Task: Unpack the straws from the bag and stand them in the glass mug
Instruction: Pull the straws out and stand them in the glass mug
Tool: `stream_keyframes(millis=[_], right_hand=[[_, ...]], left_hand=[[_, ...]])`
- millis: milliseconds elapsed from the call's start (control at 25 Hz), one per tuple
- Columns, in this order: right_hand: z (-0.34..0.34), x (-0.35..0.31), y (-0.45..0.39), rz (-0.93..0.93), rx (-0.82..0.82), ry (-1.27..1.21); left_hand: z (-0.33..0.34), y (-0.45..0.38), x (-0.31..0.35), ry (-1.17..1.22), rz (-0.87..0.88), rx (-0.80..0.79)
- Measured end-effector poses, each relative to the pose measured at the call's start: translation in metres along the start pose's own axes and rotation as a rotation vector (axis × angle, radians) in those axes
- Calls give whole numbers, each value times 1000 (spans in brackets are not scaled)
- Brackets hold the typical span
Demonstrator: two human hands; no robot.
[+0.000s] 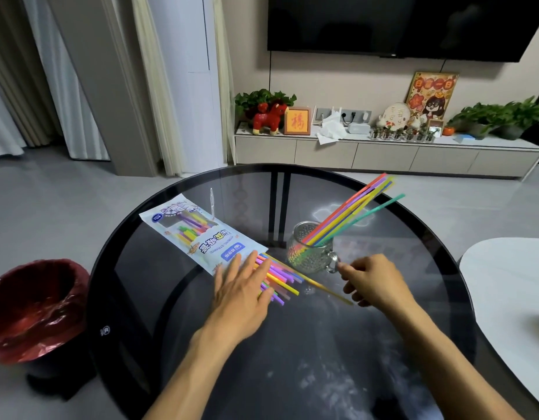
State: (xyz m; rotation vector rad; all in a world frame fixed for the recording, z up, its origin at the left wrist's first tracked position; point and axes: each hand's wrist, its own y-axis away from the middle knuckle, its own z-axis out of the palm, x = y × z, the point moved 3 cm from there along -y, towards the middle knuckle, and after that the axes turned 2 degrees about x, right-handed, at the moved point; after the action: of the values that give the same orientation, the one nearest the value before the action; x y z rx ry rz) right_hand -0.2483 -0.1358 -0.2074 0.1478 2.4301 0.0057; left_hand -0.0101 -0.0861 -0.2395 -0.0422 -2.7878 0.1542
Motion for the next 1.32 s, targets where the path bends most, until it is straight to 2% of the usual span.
stream_keyframes(millis=[80, 120, 240, 360, 600, 880, 1000, 1120, 1240, 1320], right_hand=[[14, -2, 10, -101, 42, 302], [21, -5, 15, -141, 51, 346], [43, -21, 23, -230, -49, 268], [64, -39, 28, -225, -193, 194], [54, -54, 38, -346, -235, 421], [26, -40, 23, -268, -459, 488], [-12, -20, 15, -117, -560, 318], [-57, 2, 18, -48, -566, 1], [-70, 0, 26, -65, -540, -346], [-52, -13, 34, -66, -585, -475]], left_hand=[[3, 2, -1, -48, -5, -84], [2, 4, 0, -41, 4, -104], [-5, 14, 6, -29, 73, -141], [-6, 26, 12, -55, 156, -156], [-6, 24, 7, -22, 122, -123], [-1, 13, 0, -35, 53, -73], [-3, 6, -11, -46, -8, -25], [-1, 1, -17, 33, -18, 49], [-11, -2, -7, 152, 41, 282], [-23, 2, 12, 69, 144, 468]])
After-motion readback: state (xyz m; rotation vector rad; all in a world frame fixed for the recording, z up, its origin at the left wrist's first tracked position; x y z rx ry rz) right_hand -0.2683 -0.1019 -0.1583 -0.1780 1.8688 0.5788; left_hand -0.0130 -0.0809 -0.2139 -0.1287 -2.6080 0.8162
